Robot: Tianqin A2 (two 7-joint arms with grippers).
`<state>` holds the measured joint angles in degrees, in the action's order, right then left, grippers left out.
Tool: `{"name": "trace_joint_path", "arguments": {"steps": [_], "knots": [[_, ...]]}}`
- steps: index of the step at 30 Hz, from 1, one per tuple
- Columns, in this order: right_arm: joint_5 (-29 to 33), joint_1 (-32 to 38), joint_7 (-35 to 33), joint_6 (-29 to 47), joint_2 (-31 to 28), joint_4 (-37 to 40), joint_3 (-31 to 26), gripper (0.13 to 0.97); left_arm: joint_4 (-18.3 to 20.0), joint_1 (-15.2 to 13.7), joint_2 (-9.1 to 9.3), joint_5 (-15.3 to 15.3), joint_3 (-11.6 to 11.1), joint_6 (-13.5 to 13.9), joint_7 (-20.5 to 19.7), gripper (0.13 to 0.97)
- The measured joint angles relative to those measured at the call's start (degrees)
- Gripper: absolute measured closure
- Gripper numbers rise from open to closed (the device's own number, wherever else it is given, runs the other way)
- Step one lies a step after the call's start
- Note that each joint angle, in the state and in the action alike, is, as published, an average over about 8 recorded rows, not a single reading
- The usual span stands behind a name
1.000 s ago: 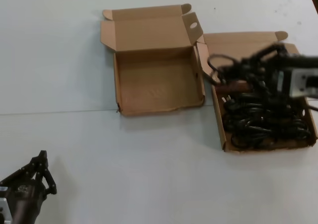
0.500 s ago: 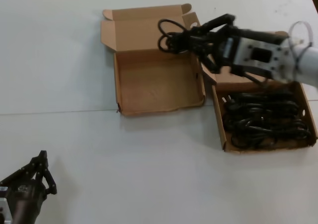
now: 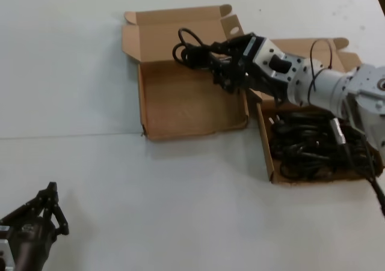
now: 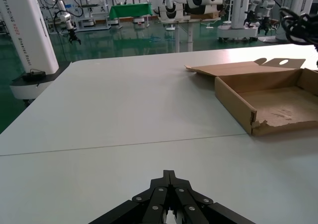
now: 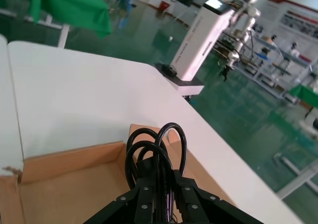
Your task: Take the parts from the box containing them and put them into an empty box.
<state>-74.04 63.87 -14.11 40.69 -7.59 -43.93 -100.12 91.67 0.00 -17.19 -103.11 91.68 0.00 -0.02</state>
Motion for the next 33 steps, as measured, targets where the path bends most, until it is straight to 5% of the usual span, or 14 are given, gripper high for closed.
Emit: {"name": "trace_joint_path", "arguments": {"steps": [9, 20, 26, 33], "knots": [[-9.1, 2.8, 0.0, -4.2, 0.2, 8.9, -6.0, 0.869, 0.0, 0.0, 0.00, 0.0, 0.0, 0.0, 0.0, 0.941], [-14.4, 2.4, 0.0, -5.6, -1.1, 8.3, -9.2, 0.774, 0.0, 0.0, 0.00, 0.0, 0.0, 0.0, 0.0, 0.941], [-16.4, -0.8, 0.0, -5.8, -2.9, 0.3, -7.7, 0.684, 0.0, 0.0, 0.00, 0.0, 0.0, 0.0, 0.0, 0.941], [-17.8, -10.2, 0.0, -7.1, -8.5, -18.0, -5.9, 0.552, 0.0, 0.0, 0.00, 0.0, 0.0, 0.0, 0.0, 0.941]]}}
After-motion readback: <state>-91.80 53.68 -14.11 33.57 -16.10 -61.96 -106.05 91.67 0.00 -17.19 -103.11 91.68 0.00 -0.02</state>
